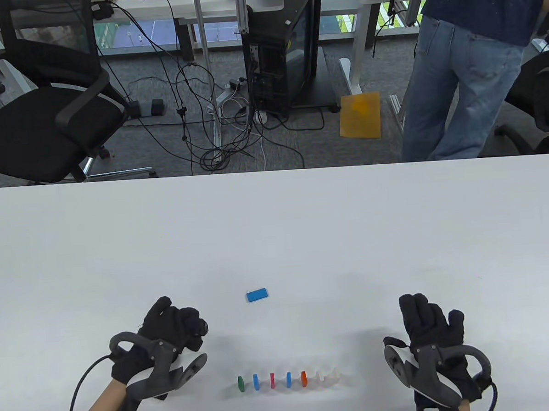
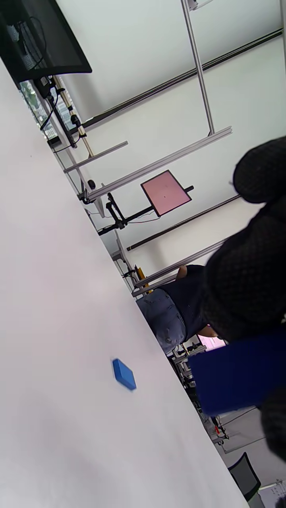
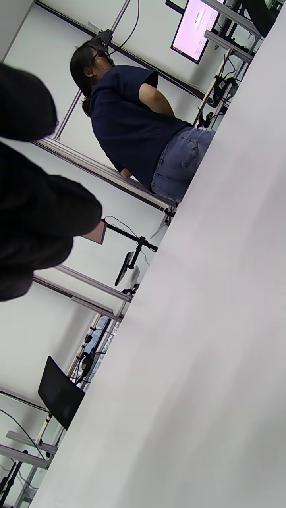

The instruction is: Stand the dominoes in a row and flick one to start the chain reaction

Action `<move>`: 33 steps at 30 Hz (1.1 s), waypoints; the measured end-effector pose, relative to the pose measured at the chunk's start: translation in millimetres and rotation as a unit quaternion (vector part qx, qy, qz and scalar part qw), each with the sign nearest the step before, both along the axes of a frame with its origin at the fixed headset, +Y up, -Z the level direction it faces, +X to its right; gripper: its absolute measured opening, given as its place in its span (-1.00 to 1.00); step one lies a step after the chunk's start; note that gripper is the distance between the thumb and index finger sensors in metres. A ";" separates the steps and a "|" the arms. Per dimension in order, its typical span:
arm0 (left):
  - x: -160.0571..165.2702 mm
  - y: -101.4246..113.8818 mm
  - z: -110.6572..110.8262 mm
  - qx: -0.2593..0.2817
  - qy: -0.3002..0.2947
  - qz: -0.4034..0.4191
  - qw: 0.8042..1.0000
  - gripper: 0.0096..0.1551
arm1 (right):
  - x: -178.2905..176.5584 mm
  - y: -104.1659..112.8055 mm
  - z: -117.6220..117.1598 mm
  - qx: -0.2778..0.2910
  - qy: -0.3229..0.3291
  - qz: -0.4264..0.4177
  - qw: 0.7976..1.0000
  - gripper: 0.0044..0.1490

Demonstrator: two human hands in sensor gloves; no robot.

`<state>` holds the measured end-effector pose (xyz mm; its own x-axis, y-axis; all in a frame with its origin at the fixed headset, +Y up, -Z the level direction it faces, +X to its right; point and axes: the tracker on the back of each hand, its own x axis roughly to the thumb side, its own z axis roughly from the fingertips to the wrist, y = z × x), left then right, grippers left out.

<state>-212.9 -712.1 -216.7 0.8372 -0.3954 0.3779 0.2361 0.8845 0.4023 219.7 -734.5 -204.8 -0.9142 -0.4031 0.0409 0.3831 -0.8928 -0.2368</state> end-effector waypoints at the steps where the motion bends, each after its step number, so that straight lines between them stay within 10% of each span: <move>1: 1.0 0.1 4.7 -0.011 -0.006 0.008 1.000 -0.49 | -0.3 -0.1 0.1 0.000 0.001 0.000 1.000 0.22; 12: 19.2 -17.1 43.2 -0.044 -0.050 -0.003 0.998 -0.07 | -3.7 0.2 1.6 -0.004 0.004 0.010 1.000 0.22; 33: 41.4 -49.1 46.2 -0.091 -0.062 -0.017 0.994 0.05 | -6.7 0.2 1.6 -0.017 0.008 0.021 1.000 0.22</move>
